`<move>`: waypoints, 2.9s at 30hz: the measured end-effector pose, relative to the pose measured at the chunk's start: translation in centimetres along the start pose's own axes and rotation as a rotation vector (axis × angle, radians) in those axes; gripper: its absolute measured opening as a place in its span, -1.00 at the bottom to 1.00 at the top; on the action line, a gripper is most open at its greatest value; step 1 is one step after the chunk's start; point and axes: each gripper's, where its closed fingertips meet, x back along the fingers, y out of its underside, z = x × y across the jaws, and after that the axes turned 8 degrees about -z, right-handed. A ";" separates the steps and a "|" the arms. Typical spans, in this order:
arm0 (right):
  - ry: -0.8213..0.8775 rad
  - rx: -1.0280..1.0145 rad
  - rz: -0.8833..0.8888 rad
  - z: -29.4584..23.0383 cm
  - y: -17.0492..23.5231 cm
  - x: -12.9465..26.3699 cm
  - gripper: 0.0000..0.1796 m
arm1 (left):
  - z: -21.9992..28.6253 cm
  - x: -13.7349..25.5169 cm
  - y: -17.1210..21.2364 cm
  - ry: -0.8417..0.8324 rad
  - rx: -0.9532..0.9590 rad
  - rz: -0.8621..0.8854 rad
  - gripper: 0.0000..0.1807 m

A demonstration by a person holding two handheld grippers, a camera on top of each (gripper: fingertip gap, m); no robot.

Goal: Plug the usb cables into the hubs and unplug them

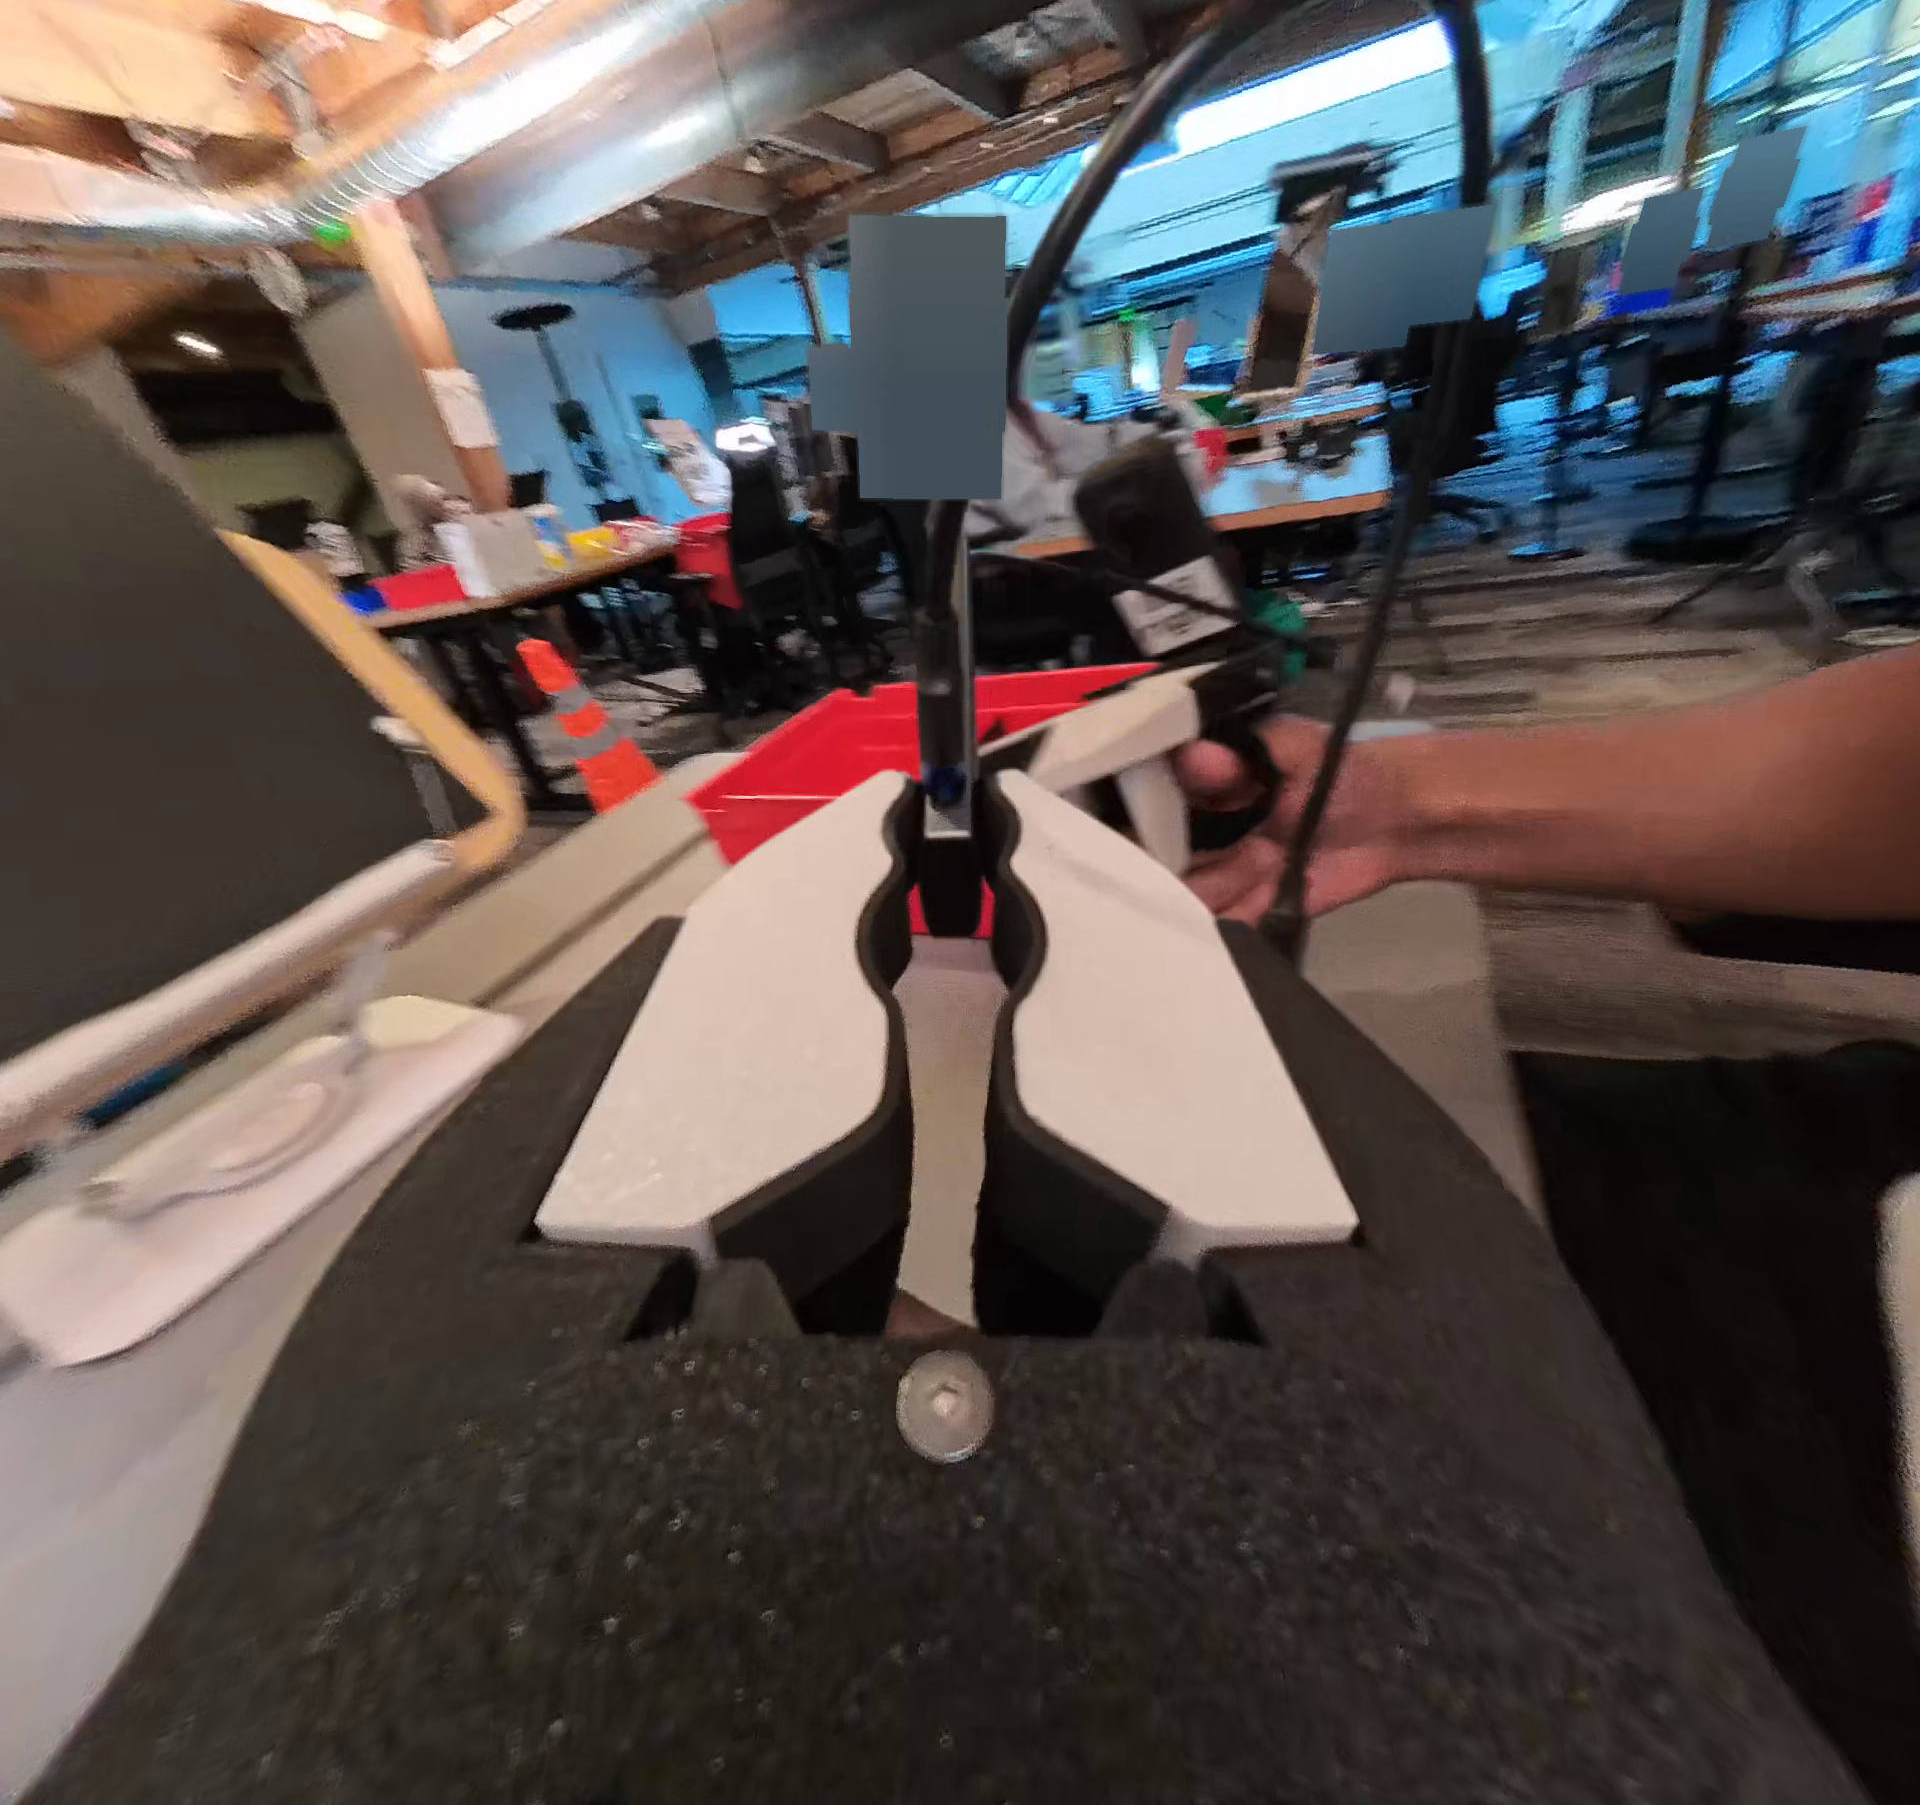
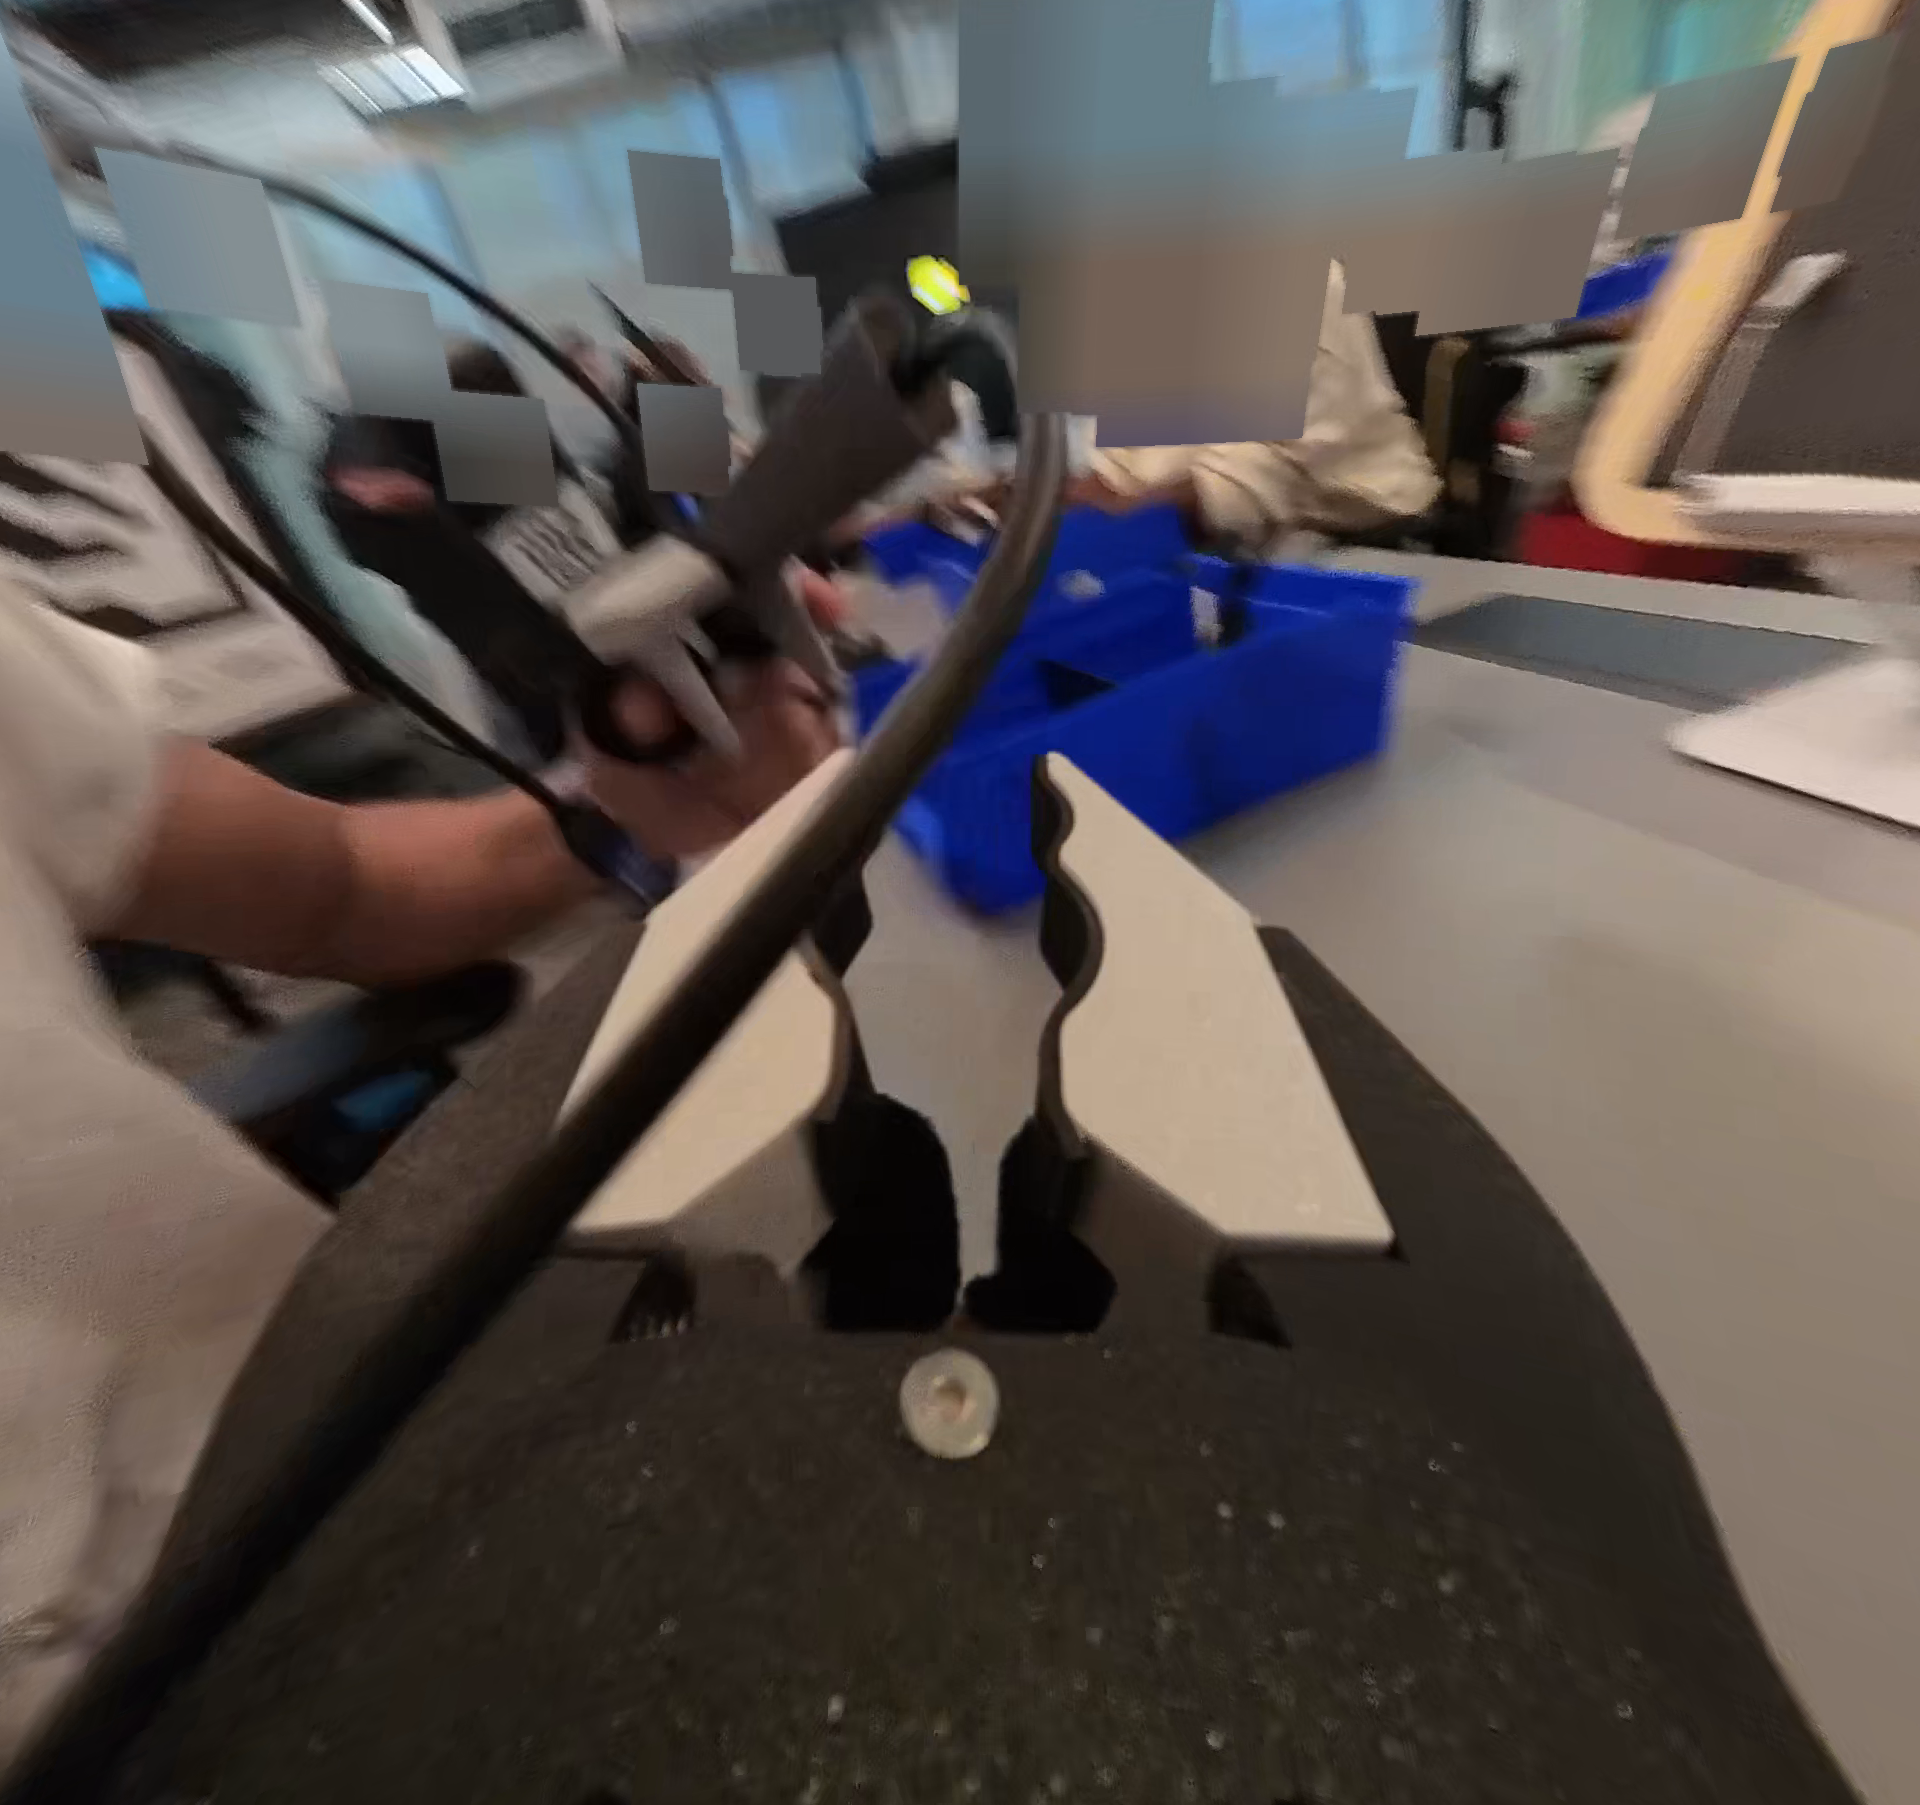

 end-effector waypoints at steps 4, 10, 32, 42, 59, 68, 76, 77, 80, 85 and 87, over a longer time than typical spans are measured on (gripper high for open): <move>0.330 0.079 -0.288 3.1 4.6 1.4 -0.71 | -4.5 0.6 0.8 -0.259 -0.151 -0.104 -0.89; 0.402 0.128 -0.469 1.5 11.1 1.8 -0.67 | -7.1 -3.5 7.0 -0.427 -0.370 -0.321 -0.89; 0.583 0.182 -0.372 7.4 7.5 -4.1 -0.84 | -5.4 -8.9 15.1 -0.446 -0.770 -0.422 -0.89; 0.559 0.119 -0.355 7.6 7.8 -3.9 -0.90 | -5.4 -8.9 15.5 -0.452 -0.764 -0.450 -0.88; 0.445 0.201 -0.425 5.4 9.0 -1.9 -0.90 | -2.2 -9.0 15.2 -0.357 -0.813 -0.321 -0.87; 0.539 0.131 -0.218 6.4 3.3 5.3 -0.90 | -6.9 -7.0 16.1 -0.445 -0.673 -0.412 -0.88; 0.401 0.094 -0.208 3.1 2.8 5.7 -0.90 | -5.8 -8.3 17.6 -0.414 -0.771 -0.492 -0.88; 0.387 0.076 -0.194 3.1 2.5 5.8 -0.90 | -5.6 -8.4 17.8 -0.407 -0.790 -0.501 -0.88; 0.293 0.007 -0.166 2.0 1.0 5.8 -0.90 | -6.0 -8.4 17.7 -0.423 -0.773 -0.504 -0.89; 0.192 -0.077 -0.049 1.4 -5.9 8.6 -0.90 | -6.4 -8.1 17.8 -0.417 -0.732 -0.508 -0.89; 0.160 -0.112 -0.016 1.8 -8.1 10.0 -0.90 | -6.2 -8.2 17.9 -0.413 -0.746 -0.512 -0.88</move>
